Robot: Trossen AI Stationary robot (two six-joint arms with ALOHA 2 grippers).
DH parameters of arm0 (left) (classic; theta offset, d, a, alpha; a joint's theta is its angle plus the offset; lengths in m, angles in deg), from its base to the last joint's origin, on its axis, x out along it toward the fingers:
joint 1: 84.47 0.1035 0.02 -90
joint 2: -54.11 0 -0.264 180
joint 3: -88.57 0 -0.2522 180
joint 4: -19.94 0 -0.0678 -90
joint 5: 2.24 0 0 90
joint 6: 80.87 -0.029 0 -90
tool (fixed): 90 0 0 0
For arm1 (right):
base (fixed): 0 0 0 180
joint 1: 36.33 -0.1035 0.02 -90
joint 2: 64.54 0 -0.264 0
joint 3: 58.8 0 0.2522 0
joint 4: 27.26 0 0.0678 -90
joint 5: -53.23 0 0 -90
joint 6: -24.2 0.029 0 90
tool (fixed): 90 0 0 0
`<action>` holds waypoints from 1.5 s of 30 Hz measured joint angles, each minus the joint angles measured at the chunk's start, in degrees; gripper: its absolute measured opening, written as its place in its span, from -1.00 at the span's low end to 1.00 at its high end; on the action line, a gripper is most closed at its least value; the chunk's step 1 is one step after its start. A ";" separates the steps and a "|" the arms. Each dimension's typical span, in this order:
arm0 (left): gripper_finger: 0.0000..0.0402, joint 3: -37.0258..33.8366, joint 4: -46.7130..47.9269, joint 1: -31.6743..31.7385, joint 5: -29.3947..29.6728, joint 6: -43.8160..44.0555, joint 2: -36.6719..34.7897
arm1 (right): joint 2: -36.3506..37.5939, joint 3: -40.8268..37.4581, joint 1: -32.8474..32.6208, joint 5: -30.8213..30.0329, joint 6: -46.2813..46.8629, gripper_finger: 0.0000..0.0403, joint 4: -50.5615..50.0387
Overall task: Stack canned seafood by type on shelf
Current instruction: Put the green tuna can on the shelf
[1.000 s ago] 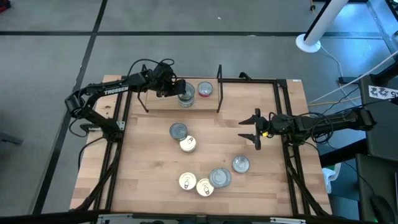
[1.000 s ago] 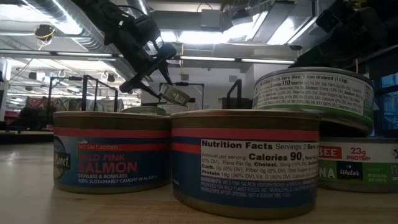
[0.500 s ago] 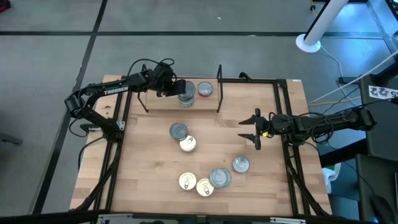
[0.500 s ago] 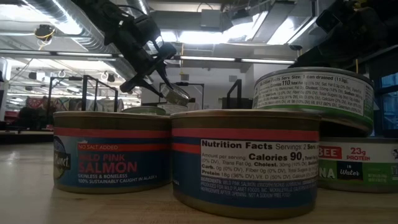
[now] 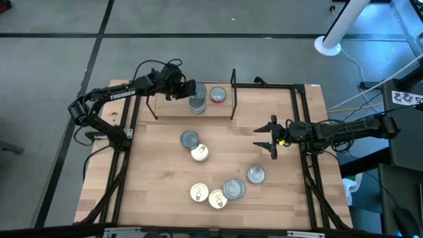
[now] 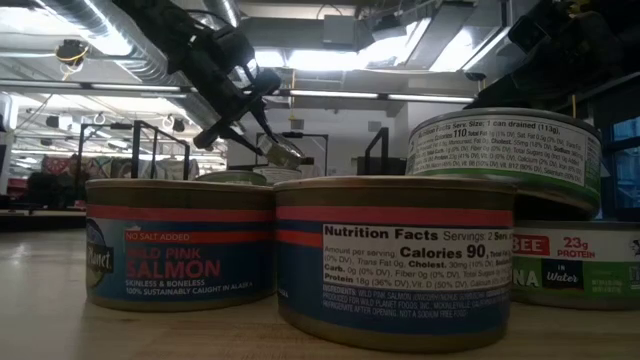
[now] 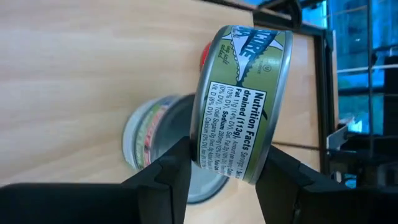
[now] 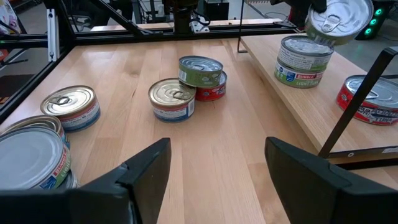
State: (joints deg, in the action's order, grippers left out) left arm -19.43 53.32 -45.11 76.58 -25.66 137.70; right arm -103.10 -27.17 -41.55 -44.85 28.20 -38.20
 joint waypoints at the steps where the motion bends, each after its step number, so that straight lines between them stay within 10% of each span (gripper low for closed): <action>1: -0.31 0.00 -0.58 0.38 -0.08 0.08 -0.08 | 0.01 0.00 0.01 0.00 0.01 0.29 0.00; 45: -0.30 0.00 17.89 8.80 -4.06 6.28 -0.19 | 0.01 -0.01 0.00 0.00 -0.01 0.29 0.00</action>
State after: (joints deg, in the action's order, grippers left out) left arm -19.43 71.21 -36.31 72.51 -19.38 137.51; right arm -103.09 -27.18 -41.55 -44.85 28.19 -38.19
